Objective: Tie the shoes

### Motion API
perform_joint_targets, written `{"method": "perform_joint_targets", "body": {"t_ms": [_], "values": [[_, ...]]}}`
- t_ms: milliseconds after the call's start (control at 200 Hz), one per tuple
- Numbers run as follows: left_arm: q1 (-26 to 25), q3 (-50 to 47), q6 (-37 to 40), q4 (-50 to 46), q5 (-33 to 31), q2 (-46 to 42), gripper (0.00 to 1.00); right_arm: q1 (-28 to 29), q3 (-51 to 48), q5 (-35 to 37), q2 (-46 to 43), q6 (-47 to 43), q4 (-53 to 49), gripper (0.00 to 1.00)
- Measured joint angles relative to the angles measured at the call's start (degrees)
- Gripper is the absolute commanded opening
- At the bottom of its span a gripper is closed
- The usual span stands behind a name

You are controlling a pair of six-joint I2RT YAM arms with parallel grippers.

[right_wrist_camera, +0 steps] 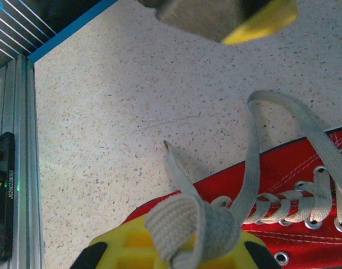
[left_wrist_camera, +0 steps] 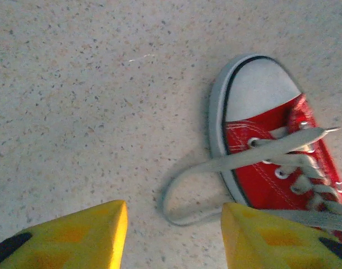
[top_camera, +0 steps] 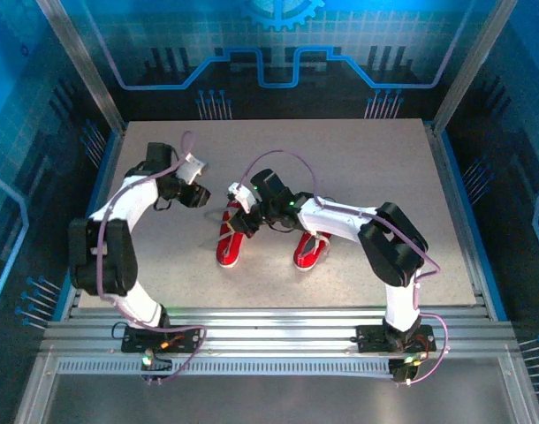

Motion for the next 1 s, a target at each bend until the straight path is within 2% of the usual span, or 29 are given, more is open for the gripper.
{"method": "perform_joint_targets", "body": {"t_ms": [170, 325, 645, 685, 725, 795, 810, 875, 1001], "values": [[-2.47, 3.15, 7.23, -4.39, -3.21, 6.12, 0.60, 0.00, 0.15, -0.04, 0.24, -0.02, -0.81, 0.00], [-3.98, 3.39, 11.52, -6.38, -4.98, 9.20, 0.61, 0.00, 1.07, -0.13, 1.36, -0.24, -1.70, 0.00], [-6.62, 9.16, 13.60, -8.11, -9.46, 17.97, 0.61, 0.00, 1.64, -0.26, 1.88, -0.24, -1.90, 0.00], [-7.08, 10.05, 13.55, -8.26, -10.82, 19.08, 0.56, 0.00, 1.68, -0.26, 1.88, -0.24, -1.90, 0.00], [-7.32, 11.19, 13.53, -9.38, -11.72, 19.63, 0.45, 0.00, 1.70, -0.26, 1.88, -0.26, -1.92, 0.00], [-7.61, 12.79, 13.40, -10.23, -13.77, 20.57, 0.05, 0.00, 1.73, -0.24, 1.88, -0.26, -2.03, 0.00], [-7.61, 13.05, 13.07, -10.23, -14.14, 20.74, 0.00, 0.00, 1.75, -0.26, 1.88, -0.24, -2.10, 0.00], [-7.26, 13.60, 13.11, -9.57, -15.65, 21.00, 0.00, 0.00, 1.90, -0.22, 1.88, -0.24, -2.47, 0.00], [-6.21, 10.40, 11.65, -7.58, -13.38, 18.45, 0.00, -0.22, 2.78, -0.24, 1.95, -0.20, -3.34, 0.00]]}}
